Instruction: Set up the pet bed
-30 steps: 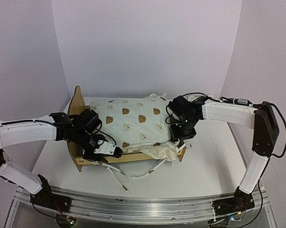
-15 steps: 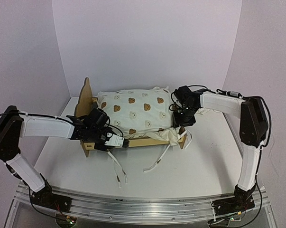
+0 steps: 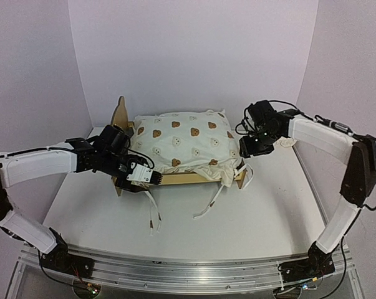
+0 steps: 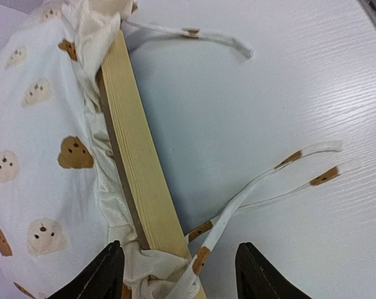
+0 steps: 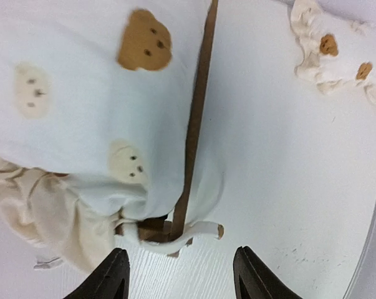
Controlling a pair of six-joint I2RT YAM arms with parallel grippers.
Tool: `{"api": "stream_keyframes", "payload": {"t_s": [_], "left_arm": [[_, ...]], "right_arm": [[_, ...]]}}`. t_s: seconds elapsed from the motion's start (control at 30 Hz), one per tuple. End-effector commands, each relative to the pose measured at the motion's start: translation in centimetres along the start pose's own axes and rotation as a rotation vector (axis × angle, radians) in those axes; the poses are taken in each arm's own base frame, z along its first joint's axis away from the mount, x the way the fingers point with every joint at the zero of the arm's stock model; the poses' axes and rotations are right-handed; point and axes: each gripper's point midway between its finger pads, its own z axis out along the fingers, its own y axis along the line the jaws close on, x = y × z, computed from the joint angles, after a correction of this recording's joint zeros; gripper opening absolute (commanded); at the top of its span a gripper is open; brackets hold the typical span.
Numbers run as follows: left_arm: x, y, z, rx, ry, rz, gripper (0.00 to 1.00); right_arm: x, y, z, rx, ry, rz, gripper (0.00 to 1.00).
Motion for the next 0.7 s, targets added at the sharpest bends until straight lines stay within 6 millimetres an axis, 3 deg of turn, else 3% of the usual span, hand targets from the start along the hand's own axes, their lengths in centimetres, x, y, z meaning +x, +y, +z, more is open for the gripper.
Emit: {"api": "stream_keyframes", "payload": {"t_s": [0.0,0.1,0.27,0.33,0.43,0.53,0.67], "left_arm": [[-2.6,-3.6,-2.3,0.095,-0.145,-0.098,0.63],[-3.1,-2.9,-2.8,0.05,-0.172,-0.326,0.63],[-3.6,0.3,-4.4,-0.089,-0.256,-0.749,0.62],[-3.5,0.8,-5.2,-0.099,-0.297,-0.914,0.62],[-1.6,0.5,-5.2,-0.123,-0.287,-1.122,0.62],[-0.3,-0.1,-5.2,-0.133,-0.293,-1.28,0.62],[0.3,-1.4,-5.0,-0.123,-0.308,-1.364,0.63]], "right_arm": [[0.7,4.6,-5.1,0.008,-0.11,-0.122,0.58],[2.9,11.0,-5.8,-0.102,-0.135,-0.203,0.59],[6.6,19.6,-3.8,-0.297,-0.188,-0.147,0.54],[8.1,23.3,-3.0,-0.352,-0.175,-0.145,0.53],[9.7,28.0,-1.6,-0.399,-0.147,-0.16,0.53],[11.5,30.9,0.4,-0.4,-0.099,-0.164,0.53],[13.5,32.0,3.5,-0.369,-0.03,-0.091,0.51]]}}
